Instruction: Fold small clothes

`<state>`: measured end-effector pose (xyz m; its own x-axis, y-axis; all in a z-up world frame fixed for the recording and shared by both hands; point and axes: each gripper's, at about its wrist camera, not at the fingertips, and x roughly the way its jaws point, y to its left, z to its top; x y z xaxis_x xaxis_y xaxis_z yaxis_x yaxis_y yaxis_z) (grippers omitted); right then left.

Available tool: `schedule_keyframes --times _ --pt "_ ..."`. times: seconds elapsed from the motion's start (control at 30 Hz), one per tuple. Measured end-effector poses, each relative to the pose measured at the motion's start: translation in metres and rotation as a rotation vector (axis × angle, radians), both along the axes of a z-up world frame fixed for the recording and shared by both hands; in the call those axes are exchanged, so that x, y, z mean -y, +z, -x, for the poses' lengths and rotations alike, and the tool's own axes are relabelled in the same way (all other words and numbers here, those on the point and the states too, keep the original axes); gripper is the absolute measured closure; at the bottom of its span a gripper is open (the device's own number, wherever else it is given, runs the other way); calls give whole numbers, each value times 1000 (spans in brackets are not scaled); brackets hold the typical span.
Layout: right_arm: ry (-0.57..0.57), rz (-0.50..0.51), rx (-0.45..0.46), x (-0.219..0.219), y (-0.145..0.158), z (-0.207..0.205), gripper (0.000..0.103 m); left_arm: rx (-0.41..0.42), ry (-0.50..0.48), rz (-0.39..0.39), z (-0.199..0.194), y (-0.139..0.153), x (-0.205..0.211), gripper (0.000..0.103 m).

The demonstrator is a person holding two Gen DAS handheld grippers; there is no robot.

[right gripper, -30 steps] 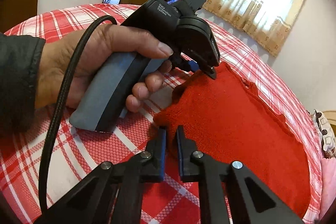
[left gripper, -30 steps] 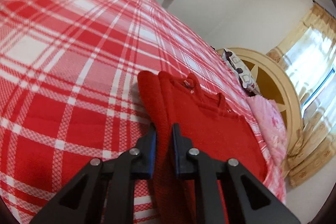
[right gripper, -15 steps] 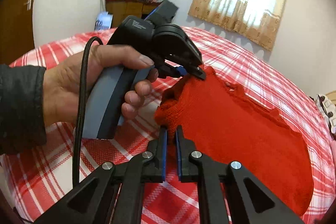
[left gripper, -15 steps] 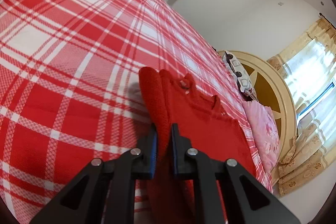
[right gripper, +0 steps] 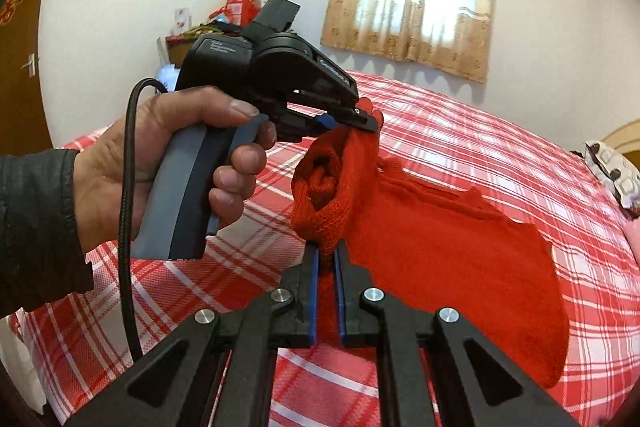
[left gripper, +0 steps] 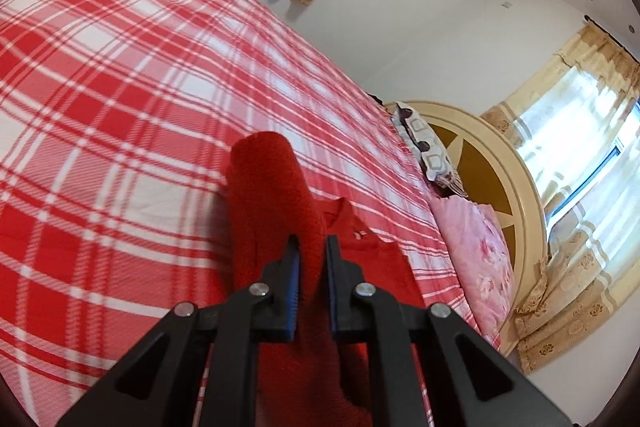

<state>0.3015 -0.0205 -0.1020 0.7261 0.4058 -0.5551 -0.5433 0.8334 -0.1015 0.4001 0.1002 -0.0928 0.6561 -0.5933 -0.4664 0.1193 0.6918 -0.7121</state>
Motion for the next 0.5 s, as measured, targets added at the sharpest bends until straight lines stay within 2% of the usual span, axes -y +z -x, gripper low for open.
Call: schedule_keyframes --times 0.5 --pt "-65 -75 19 52 12 5 97 41 -73 -41 -8 26 55 91"
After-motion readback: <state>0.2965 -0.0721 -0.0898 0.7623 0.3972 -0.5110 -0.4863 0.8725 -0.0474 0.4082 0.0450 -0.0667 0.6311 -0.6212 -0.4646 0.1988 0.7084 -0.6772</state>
